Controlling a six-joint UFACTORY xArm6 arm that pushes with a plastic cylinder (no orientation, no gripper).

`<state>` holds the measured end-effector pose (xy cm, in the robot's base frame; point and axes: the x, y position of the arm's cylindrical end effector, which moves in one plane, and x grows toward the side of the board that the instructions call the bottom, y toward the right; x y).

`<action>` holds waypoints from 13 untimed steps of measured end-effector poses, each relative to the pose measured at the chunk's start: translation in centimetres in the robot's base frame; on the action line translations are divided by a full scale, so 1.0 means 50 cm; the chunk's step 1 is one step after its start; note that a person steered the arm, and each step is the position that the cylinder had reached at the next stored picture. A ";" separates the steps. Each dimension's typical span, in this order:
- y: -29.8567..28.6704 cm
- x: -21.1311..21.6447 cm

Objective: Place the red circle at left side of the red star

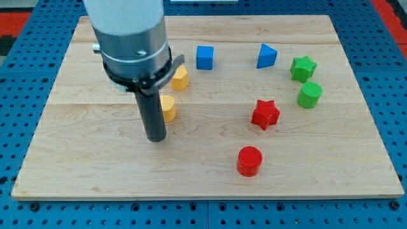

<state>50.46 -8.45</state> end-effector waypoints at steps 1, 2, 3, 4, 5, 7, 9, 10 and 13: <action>0.046 -0.039; 0.054 -0.067; 0.057 0.015; 0.108 0.072; 0.124 0.167; 0.309 0.197; 0.309 0.129; 0.274 0.121; 0.393 0.105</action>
<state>55.73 11.20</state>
